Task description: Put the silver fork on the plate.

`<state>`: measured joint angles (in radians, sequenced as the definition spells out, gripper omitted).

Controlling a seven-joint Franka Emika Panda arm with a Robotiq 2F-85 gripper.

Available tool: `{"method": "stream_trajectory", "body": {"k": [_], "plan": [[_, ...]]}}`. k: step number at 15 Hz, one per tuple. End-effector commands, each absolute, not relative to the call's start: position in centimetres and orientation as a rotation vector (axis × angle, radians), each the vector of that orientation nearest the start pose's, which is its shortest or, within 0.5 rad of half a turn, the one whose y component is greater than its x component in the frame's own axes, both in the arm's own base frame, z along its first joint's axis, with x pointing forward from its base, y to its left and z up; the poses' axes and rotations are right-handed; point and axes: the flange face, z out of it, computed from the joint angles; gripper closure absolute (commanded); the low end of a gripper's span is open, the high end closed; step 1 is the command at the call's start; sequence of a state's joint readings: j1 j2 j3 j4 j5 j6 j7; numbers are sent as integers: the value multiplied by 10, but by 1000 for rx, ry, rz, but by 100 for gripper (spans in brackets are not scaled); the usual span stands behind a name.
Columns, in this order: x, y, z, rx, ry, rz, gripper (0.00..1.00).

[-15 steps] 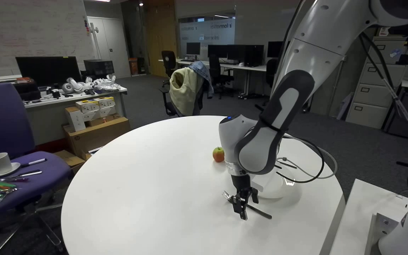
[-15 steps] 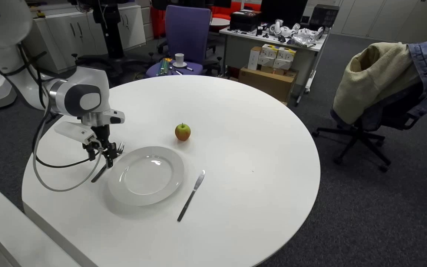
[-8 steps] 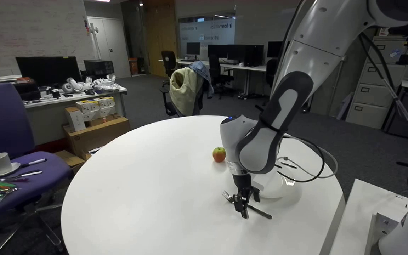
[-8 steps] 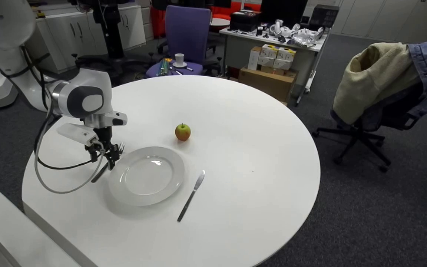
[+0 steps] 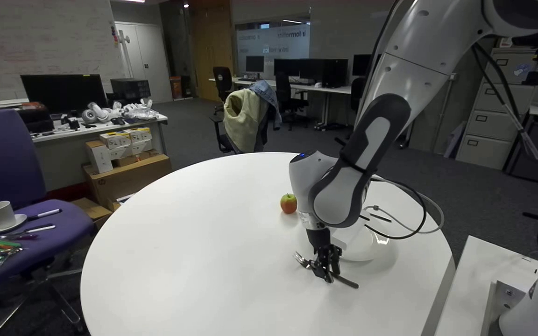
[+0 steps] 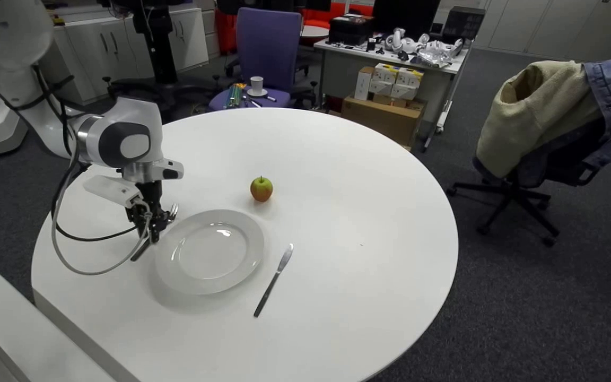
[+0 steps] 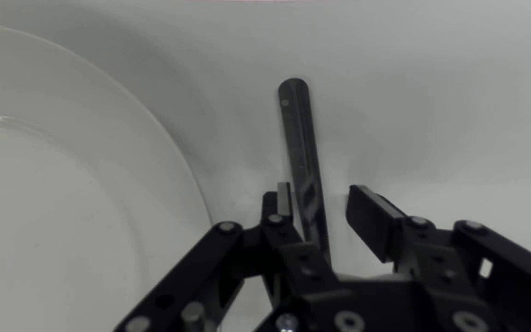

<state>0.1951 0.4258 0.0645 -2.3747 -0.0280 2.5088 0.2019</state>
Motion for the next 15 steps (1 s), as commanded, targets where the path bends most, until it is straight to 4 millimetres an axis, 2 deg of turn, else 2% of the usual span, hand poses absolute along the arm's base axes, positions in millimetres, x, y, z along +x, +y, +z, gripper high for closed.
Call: {"method": "stream_trajectory", "body": {"k": [1, 5, 6, 7, 9, 11, 15], "plan": [[451, 121, 127, -3180, -116, 478, 63], [451, 121, 127, -3181, -115, 478, 60], [451, 121, 127, -3181, -115, 477, 77], [452, 121, 128, -3181, -115, 476, 87], [453, 121, 129, -3181, -114, 471, 100], [453, 120, 129, -3180, -114, 474, 97], [454, 120, 130, -3181, -112, 473, 96]]}}
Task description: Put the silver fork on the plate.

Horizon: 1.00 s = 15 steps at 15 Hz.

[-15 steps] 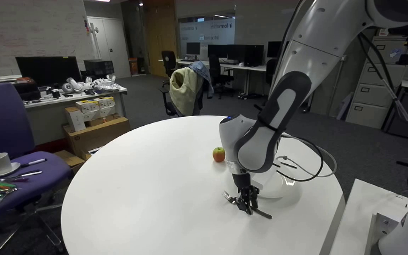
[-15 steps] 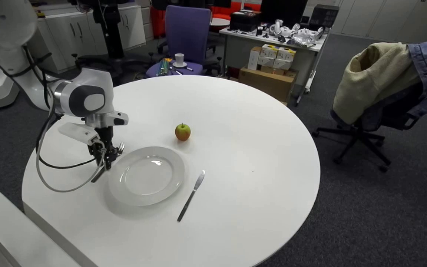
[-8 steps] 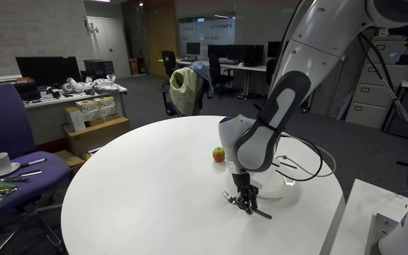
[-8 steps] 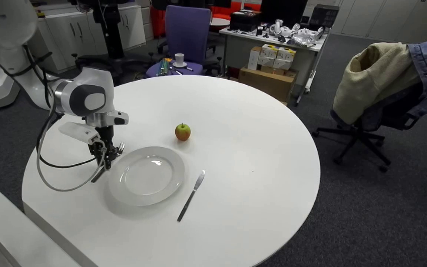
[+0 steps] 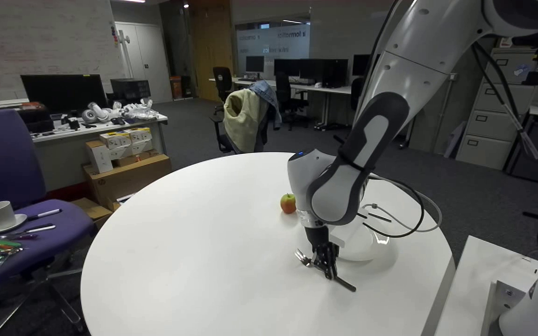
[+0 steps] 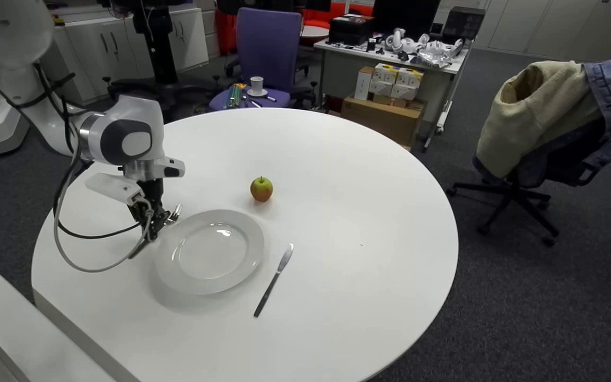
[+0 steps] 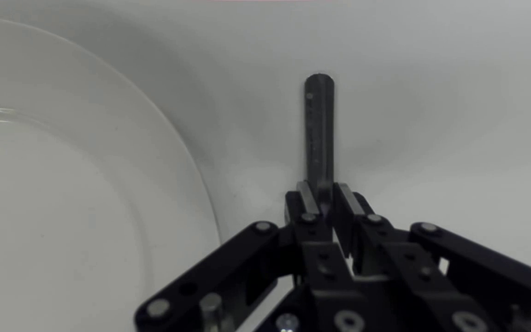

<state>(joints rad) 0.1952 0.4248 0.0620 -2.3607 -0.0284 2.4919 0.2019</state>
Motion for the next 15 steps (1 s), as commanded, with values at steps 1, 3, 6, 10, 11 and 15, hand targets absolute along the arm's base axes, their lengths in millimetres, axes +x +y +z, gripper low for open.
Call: {"method": "stream_trajectory", "body": {"k": [1, 3, 6, 10, 11, 15], "plan": [[453, 121, 130, -3182, -112, 474, 96], [453, 121, 133, -3186, -111, 464, 96], [454, 119, 142, -3190, -109, 438, 96], [454, 117, 151, -3182, -105, 424, 96], [454, 117, 155, -3176, -108, 419, 96], [452, 120, 170, -3135, -118, 417, 96]]}}
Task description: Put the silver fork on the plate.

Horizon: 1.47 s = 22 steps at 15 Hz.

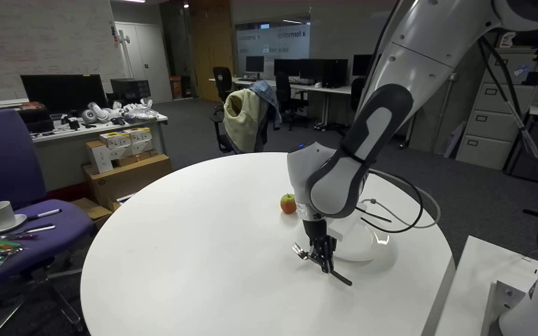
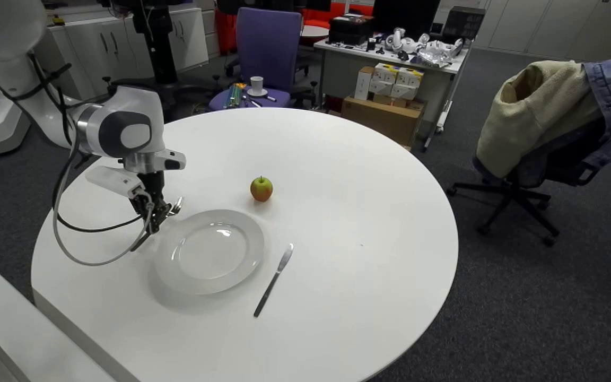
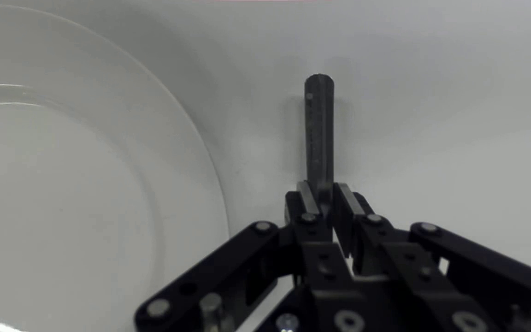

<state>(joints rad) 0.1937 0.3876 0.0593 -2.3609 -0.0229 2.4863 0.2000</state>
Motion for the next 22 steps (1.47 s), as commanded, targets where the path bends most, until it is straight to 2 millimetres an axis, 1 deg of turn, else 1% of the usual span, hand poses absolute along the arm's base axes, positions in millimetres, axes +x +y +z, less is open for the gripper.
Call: {"method": "stream_trajectory", "body": {"k": [1, 6, 10, 13, 17, 22], "plan": [[450, 119, 175, -3126, -117, 425, 96], [440, 116, 199, -3089, -95, 468, 96], [430, 100, 217, -3105, -49, 491, 96], [422, 83, 225, -3102, 1, 516, 96], [416, 56, 222, -3117, 54, 519, 96], [412, 9, 208, -3101, -44, 567, 96]]}}
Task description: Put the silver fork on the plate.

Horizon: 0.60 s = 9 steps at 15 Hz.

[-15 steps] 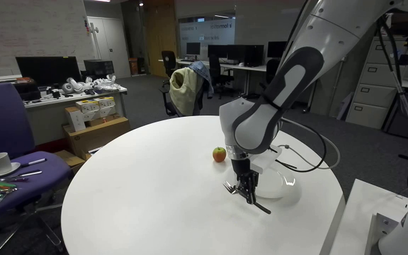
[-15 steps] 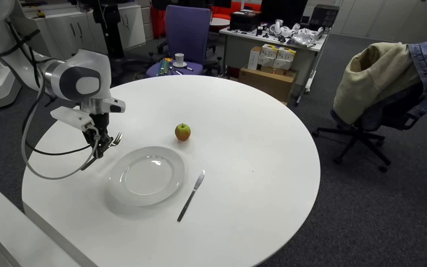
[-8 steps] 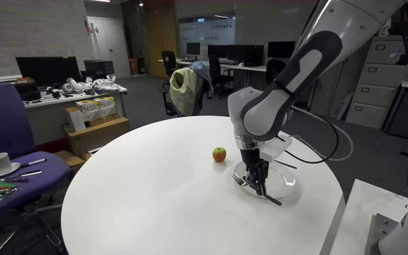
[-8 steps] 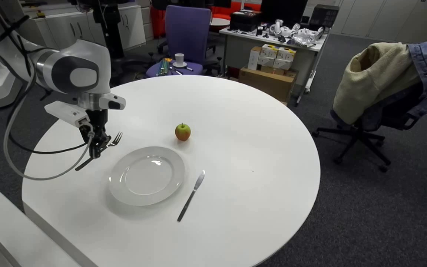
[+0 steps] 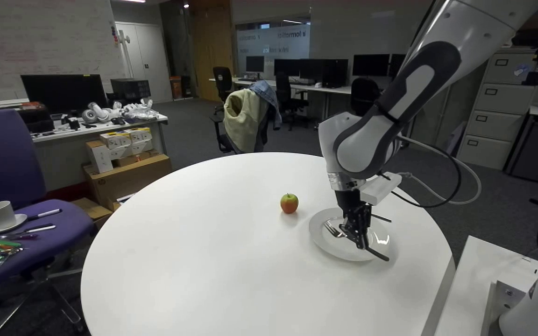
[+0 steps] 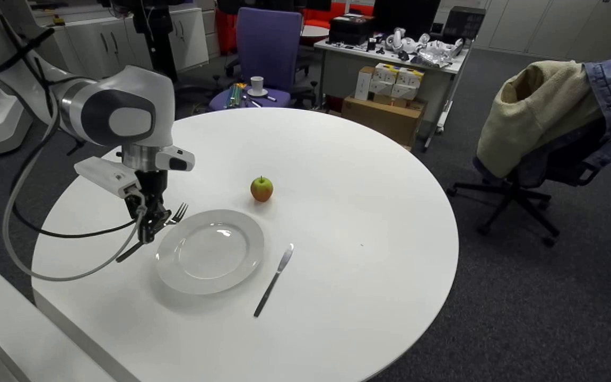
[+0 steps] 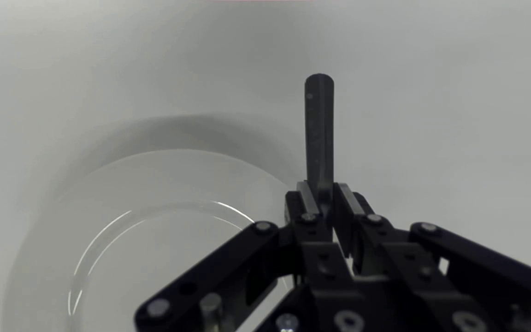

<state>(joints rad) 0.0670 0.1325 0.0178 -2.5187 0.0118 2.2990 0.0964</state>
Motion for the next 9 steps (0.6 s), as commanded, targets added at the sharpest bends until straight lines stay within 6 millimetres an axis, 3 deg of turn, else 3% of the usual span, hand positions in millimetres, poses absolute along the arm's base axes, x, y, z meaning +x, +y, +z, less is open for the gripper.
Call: {"method": "stream_trajectory", "body": {"k": [1, 4, 9], "plan": [[412, -1, 206, -3093, -88, 579, 96], [413, -27, 201, -3095, -149, 592, 96], [417, -61, 192, -3107, -49, 593, 96]]}}
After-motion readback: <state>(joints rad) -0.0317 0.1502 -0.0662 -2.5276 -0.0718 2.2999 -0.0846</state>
